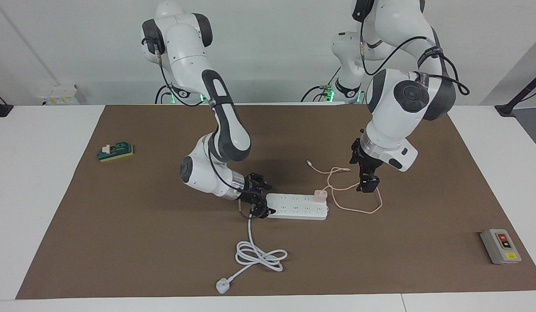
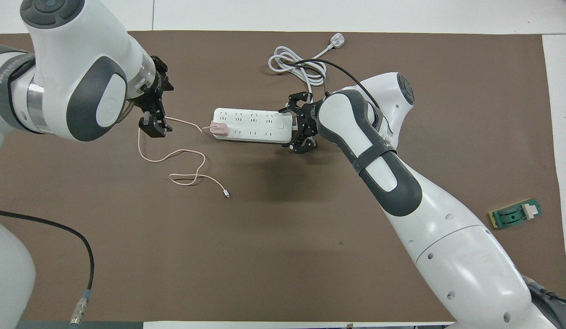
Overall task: Unplug charger and place it aside
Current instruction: 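Grasp the pink plug with the left gripper while the right gripper holds the strip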
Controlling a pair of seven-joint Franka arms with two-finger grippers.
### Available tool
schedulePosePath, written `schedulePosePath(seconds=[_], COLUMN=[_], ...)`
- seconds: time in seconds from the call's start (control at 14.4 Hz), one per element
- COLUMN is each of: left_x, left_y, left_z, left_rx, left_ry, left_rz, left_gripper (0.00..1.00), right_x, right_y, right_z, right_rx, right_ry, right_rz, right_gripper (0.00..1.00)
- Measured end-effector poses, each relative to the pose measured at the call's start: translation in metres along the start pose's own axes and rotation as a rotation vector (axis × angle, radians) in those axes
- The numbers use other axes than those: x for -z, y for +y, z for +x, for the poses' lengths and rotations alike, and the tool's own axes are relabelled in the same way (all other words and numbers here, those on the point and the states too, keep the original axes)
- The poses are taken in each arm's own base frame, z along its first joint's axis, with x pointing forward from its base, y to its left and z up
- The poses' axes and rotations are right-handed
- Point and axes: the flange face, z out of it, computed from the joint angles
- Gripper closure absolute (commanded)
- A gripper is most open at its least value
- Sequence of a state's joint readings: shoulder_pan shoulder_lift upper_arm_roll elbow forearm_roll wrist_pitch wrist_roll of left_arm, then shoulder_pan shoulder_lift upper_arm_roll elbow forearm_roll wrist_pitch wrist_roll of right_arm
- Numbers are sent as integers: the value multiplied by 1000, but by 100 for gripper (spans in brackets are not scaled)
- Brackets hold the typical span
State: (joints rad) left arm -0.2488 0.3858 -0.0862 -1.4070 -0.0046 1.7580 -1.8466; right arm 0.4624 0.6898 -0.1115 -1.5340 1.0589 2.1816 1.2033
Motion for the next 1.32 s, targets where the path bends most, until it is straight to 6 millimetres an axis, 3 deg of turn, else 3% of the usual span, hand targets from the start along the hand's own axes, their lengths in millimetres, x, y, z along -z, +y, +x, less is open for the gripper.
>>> schedulePosePath(seconds=[0.35,0.69,1.32], left_x=[-5,-27,-30], left_y=[2,10,14], left_z=[-1,-18,-21], left_rx=[9,24,32], left_ry=[2,26,29], left_rz=[6,-5,-11], left_gripper=[0,0,0], right_x=[-8,-9,-4], right_y=[0,0,-9], right_z=[0,2,-4], right_rx=[0,24,58], right_ry=[-13,-20,-32], right_rz=[19,21,26], right_gripper=[0,0,0])
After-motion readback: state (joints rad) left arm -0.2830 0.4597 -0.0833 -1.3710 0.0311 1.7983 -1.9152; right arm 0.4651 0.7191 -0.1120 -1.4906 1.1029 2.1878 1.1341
